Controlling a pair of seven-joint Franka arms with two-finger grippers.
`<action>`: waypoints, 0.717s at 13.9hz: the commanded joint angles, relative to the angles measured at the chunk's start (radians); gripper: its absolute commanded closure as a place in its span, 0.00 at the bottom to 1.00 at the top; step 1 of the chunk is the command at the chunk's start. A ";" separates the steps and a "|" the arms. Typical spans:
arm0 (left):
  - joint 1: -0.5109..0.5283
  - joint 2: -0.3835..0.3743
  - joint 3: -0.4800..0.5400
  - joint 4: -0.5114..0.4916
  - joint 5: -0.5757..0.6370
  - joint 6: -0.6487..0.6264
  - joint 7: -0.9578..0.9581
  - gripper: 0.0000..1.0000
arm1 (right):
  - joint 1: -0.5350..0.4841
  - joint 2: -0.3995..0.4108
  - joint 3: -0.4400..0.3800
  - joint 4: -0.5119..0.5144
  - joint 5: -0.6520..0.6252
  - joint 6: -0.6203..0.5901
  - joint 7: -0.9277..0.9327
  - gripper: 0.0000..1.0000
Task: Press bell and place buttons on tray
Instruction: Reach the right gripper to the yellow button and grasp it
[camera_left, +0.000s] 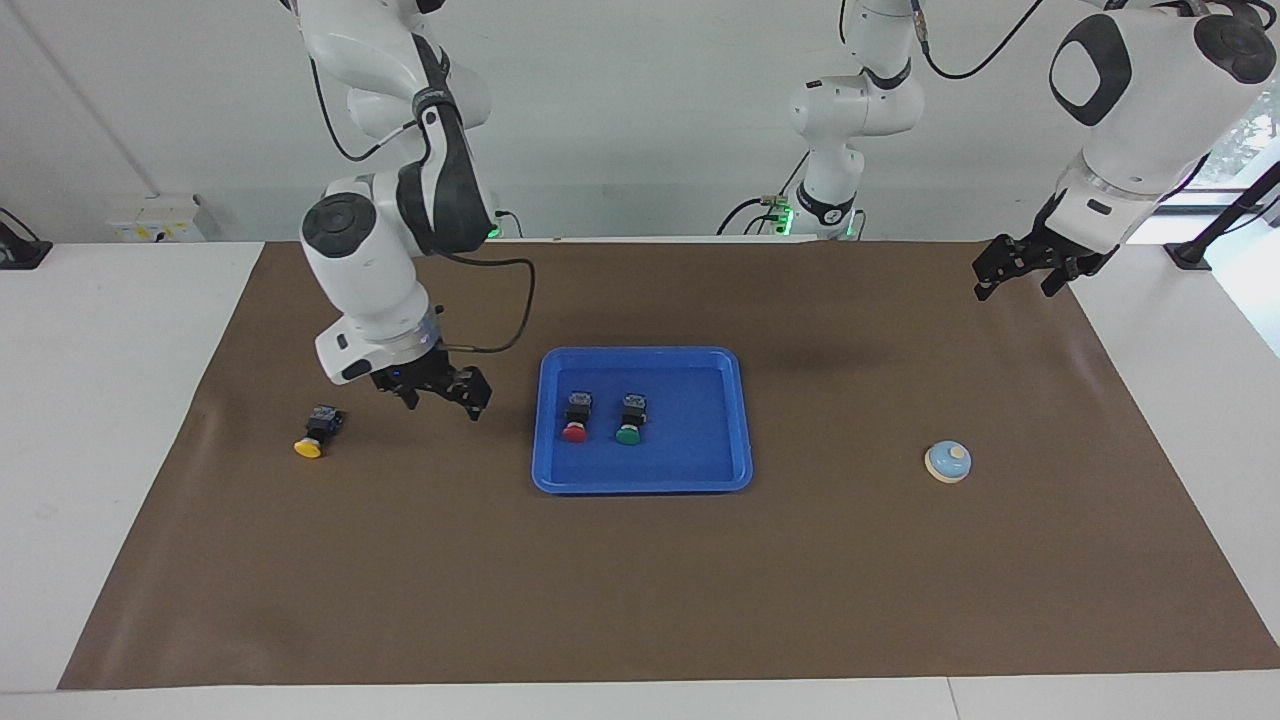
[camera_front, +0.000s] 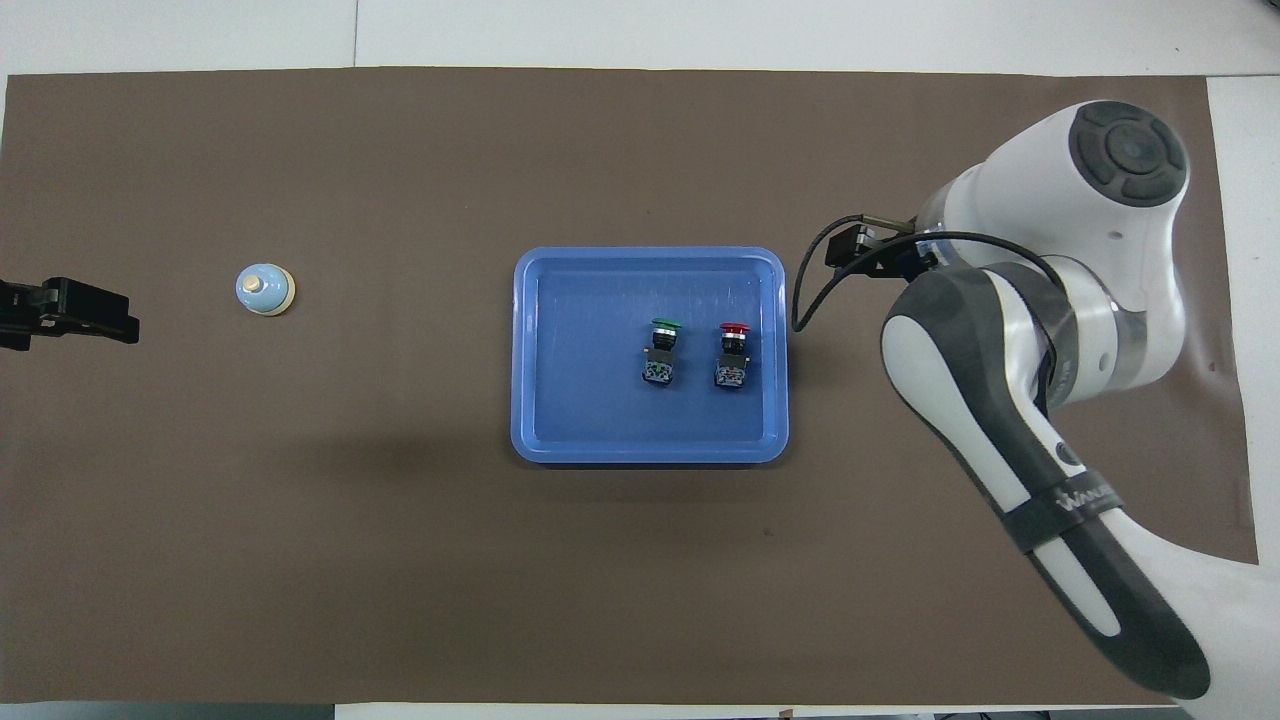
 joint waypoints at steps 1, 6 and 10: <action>0.001 -0.022 0.000 -0.019 0.012 0.000 0.005 0.00 | -0.082 -0.037 0.013 -0.073 -0.079 0.005 -0.048 0.00; 0.001 -0.022 0.000 -0.019 0.012 0.000 0.005 0.00 | -0.278 -0.082 0.013 -0.254 -0.087 0.181 -0.221 0.00; 0.001 -0.022 0.000 -0.019 0.012 0.000 0.005 0.00 | -0.331 -0.084 0.013 -0.333 -0.087 0.293 -0.242 0.00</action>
